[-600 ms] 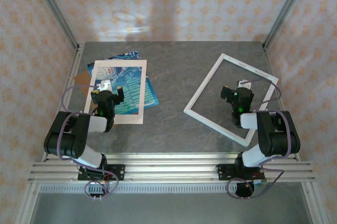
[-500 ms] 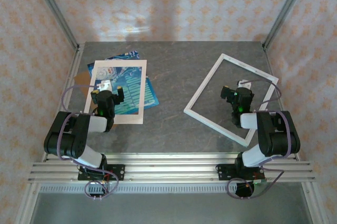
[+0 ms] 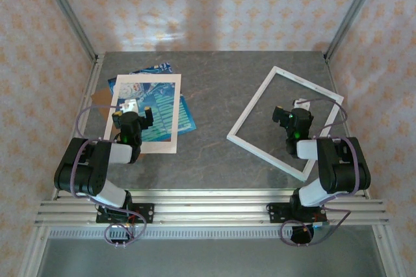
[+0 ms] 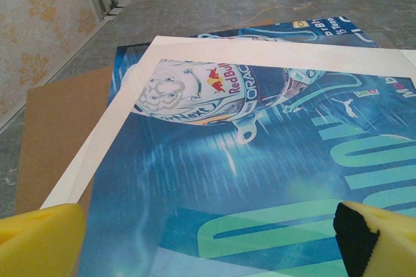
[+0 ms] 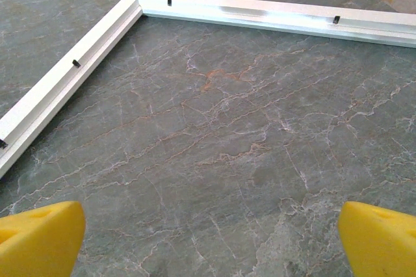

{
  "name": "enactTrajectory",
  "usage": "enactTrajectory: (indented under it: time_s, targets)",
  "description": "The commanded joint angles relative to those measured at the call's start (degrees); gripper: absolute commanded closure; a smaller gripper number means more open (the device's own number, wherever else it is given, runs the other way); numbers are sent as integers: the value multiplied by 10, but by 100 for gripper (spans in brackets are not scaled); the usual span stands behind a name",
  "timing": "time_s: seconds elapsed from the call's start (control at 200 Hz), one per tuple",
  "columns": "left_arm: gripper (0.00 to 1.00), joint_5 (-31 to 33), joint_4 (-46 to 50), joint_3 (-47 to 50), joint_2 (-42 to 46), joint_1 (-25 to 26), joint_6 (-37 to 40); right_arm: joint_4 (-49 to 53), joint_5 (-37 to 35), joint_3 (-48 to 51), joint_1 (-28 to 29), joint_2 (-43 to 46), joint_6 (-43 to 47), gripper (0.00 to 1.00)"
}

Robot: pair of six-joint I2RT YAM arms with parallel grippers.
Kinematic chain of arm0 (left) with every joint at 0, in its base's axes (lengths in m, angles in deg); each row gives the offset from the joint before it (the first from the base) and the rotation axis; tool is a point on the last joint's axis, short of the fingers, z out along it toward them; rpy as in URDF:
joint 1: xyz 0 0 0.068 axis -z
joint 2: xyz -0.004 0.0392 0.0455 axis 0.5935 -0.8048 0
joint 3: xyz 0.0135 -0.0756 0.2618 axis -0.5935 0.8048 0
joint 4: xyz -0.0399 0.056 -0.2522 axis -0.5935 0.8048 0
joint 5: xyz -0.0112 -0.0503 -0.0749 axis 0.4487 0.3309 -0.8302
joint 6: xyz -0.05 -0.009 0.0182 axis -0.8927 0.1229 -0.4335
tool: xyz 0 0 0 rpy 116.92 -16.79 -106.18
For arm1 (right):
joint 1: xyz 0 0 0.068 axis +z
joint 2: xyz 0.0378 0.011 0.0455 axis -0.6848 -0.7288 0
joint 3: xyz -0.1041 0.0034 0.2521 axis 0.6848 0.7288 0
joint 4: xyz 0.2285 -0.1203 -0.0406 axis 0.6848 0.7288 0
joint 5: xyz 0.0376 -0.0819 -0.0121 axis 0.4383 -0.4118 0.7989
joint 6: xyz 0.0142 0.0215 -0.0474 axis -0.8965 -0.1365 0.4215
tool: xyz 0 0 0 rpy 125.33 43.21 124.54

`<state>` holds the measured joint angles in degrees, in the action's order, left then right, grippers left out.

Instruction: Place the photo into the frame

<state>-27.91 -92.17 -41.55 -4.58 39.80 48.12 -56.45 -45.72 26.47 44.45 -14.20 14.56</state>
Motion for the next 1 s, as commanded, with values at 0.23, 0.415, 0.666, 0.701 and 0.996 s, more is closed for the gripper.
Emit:
enactTrajectory:
  time_s: [0.23,0.415,0.666,0.701,0.996]
  targets:
    - [0,13,-21,-10,-6,3,6,-5,-11,-14,2,1,10,1]
    - [0,14,-21,-10,-6,3,6,-4,-13,-15,2,0,9,1]
    - [0,27,81,-32,69,8,11,142,-60,-62,2,77,-10,1]
    - [0,30,117,-44,88,8,9,182,-74,-76,2,91,-17,1]
    - [0,51,422,-231,107,13,-140,528,-141,-195,-23,124,-141,0]
